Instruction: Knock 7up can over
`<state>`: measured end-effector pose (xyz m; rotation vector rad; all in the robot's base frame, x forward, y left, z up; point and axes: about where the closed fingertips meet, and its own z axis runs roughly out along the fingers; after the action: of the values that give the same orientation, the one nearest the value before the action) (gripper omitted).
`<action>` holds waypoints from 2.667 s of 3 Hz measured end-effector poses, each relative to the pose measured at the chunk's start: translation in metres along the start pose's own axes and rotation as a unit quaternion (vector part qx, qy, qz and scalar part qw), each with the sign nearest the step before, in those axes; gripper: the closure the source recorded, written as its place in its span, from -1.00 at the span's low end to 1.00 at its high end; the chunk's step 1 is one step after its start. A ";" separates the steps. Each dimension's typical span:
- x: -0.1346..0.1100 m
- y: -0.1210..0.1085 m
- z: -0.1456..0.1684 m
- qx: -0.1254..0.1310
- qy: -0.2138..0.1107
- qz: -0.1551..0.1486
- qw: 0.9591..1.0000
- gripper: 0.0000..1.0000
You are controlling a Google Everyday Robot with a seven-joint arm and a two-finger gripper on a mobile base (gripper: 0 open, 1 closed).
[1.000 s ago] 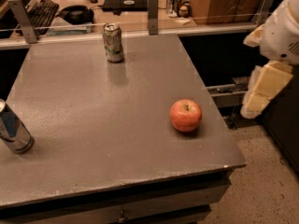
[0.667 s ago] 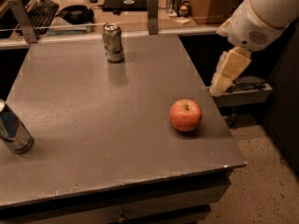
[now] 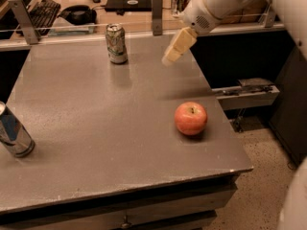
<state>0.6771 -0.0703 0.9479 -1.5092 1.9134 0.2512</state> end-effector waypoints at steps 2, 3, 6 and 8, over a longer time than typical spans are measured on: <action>-0.093 -0.037 0.087 0.004 -0.161 0.094 0.982 -1.00; -0.110 -0.034 0.117 0.000 -0.191 0.109 0.976 -1.00; -0.120 -0.021 0.180 -0.039 -0.208 0.135 0.968 -0.16; -0.109 -0.036 0.159 -0.030 -0.173 0.078 0.981 0.77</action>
Offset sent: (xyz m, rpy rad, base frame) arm 0.0974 0.1431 0.0087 0.5164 -0.0146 -0.1001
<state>0.7822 0.0897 0.9036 -1.2558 1.7543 0.6069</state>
